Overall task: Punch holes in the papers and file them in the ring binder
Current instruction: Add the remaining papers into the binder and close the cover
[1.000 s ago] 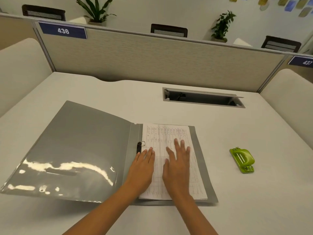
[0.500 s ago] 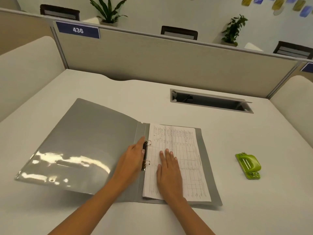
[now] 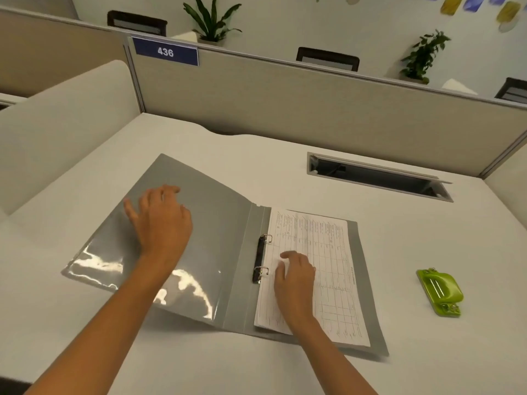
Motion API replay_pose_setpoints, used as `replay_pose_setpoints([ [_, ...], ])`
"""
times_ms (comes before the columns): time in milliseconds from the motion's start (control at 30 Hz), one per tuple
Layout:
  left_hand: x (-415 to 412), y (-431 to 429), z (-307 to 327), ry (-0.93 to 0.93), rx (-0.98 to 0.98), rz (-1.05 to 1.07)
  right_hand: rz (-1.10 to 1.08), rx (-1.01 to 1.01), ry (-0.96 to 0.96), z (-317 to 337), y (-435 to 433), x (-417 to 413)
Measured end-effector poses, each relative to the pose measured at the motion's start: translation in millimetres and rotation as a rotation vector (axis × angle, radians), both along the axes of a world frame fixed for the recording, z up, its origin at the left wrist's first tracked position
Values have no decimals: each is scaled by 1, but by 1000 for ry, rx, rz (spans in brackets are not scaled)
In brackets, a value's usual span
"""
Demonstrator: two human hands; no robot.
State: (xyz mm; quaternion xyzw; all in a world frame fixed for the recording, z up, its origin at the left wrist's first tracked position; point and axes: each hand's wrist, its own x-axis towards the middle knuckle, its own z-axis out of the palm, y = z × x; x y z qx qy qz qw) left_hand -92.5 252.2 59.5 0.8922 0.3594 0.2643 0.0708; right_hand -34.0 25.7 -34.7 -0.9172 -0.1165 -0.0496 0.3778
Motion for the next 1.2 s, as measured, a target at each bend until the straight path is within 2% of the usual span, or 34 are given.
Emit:
replay_pose_setpoints([
  [167, -2, 23, 3, 162, -177, 156, 35, -166, 171, 22, 29, 3],
  [333, -8, 41, 8, 375, -364, 332, 90, -287, 185, 12, 37, -2],
  [633, -18, 51, 48, 255, -424, 334, 109, -308, 221, 13, 36, -1],
  [733, -21, 64, 77, 236, -545, 187, 121, -271, 250, 16, 32, 2],
  [867, -23, 52, 112, 109, -1013, -175, 140, -212, 300, 24, 26, 5],
  [967, -22, 25, 126, -7, -1220, -362, 117, -121, 341, 29, 22, 11],
  [1100, -10, -10, 119, -122, -1269, -499, 55, 139, 383, 49, 10, 18],
  [1200, -4, -38, 106, -211, -1312, -554, 12, 337, 508, 65, -3, 26],
])
